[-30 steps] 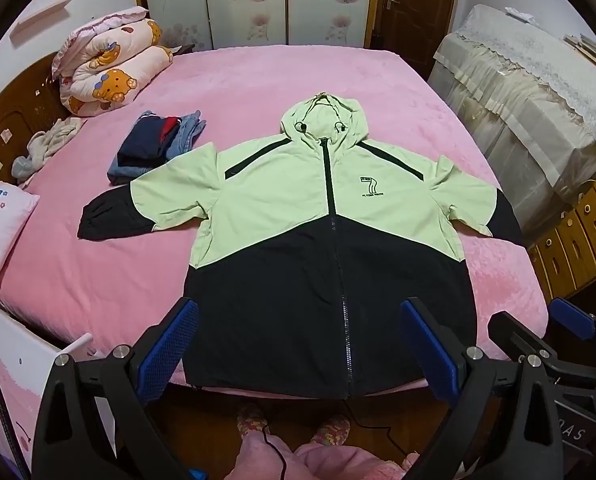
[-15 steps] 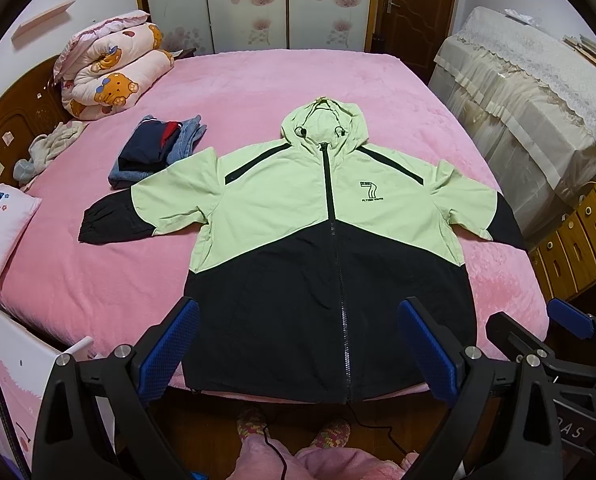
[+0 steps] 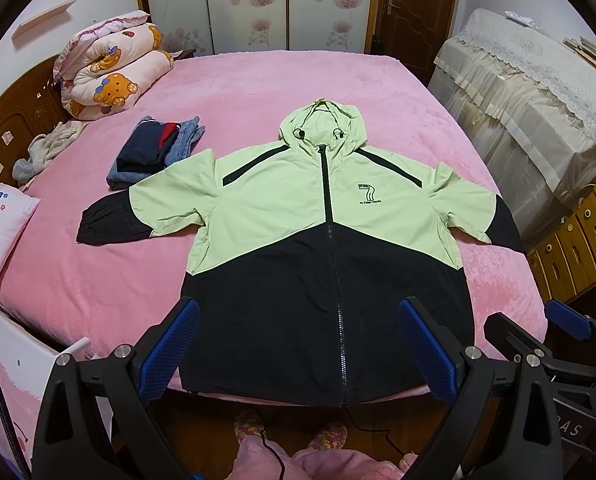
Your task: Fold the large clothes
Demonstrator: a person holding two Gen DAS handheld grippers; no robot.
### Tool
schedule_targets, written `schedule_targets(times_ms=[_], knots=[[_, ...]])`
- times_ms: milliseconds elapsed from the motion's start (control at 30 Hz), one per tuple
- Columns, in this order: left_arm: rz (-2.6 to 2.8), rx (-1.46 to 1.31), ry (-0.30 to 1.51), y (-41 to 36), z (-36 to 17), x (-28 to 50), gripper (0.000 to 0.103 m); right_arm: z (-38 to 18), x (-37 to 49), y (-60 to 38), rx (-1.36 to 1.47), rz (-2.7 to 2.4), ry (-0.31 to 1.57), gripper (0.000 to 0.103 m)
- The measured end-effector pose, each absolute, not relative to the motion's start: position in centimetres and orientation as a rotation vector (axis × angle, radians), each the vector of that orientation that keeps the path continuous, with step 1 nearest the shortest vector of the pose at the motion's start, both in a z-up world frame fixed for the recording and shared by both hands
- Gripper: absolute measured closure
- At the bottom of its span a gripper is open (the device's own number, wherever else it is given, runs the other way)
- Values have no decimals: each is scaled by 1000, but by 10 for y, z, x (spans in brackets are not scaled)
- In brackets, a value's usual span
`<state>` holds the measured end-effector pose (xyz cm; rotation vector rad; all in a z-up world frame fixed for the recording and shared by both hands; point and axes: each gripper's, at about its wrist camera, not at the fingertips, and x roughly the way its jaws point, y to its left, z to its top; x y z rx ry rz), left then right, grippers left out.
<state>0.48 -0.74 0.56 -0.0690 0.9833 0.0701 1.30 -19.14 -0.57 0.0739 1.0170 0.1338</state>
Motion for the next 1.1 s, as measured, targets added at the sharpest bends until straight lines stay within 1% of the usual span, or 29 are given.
schedule_targets(times_ms=[767,1100], knots=[[75,-125,1007,-14,2,-1,4,-8,8,-203,84,194,1004,6],[37,-142,1050,-6,-7,1,4,-12,8,-200,106,171,1025,6]])
